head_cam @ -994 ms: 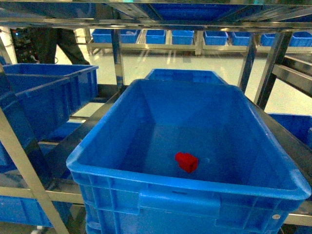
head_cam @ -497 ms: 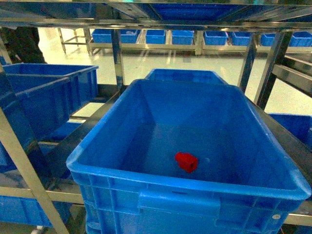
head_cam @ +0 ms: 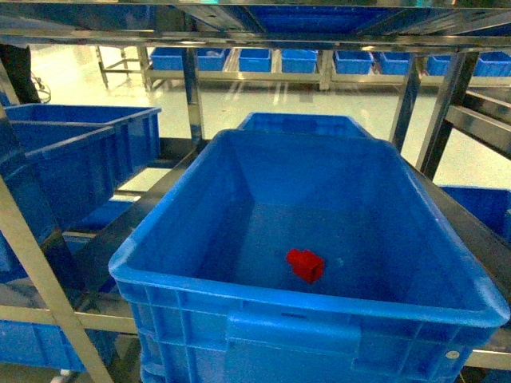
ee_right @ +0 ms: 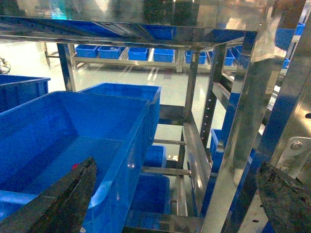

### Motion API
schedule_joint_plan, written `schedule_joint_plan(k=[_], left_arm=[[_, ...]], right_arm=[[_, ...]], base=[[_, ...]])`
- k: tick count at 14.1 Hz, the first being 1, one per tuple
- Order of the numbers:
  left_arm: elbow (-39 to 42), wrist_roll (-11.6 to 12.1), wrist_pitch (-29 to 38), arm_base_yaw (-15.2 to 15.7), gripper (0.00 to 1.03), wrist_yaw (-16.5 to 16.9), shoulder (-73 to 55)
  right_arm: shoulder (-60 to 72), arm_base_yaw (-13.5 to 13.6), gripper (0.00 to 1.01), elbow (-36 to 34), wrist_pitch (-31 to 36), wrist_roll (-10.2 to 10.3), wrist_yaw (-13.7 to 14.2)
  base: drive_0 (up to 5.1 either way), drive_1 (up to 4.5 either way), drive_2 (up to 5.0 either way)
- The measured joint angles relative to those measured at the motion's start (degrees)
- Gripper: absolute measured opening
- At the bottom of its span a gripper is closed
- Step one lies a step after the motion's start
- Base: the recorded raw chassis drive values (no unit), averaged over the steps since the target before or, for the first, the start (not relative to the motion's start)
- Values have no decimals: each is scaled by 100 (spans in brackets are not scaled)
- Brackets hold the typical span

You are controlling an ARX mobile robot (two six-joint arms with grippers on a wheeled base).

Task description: Pick red block from blue box to shelf

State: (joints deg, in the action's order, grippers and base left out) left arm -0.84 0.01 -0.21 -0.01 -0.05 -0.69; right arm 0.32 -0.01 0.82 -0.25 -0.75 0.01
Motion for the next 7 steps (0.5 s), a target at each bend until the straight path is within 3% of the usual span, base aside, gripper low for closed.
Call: schedule_joint_plan(k=[7], left_arm=[[0,0,-2,0,98,0,0]], right_arm=[[0,0,98,0,-2,0,0]], base=[[0,0,0]])
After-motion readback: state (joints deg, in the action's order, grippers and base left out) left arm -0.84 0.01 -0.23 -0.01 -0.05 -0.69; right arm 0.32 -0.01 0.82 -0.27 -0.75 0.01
